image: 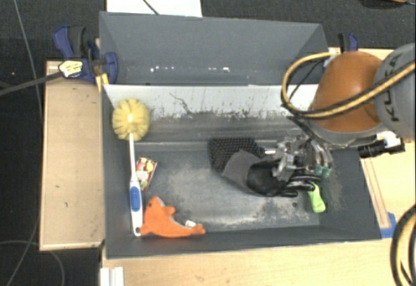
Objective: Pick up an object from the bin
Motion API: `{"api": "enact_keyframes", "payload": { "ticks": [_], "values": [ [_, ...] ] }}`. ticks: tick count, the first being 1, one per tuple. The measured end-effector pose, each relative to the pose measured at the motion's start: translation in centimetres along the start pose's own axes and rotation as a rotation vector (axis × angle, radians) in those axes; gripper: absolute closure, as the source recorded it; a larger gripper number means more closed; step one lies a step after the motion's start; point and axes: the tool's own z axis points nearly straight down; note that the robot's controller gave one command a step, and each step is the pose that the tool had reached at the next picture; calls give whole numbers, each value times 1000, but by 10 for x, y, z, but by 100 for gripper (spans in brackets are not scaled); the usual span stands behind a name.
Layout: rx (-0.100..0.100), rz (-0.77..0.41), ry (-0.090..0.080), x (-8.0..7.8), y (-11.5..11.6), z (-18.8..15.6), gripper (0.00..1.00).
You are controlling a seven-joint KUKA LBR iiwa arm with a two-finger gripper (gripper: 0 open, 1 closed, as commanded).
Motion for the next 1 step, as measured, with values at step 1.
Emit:
{"api": "enact_keyframes", "payload": {
  "ticks": [1],
  "values": [
    [0,0,0,0,0,-8,100]
  ]
}}
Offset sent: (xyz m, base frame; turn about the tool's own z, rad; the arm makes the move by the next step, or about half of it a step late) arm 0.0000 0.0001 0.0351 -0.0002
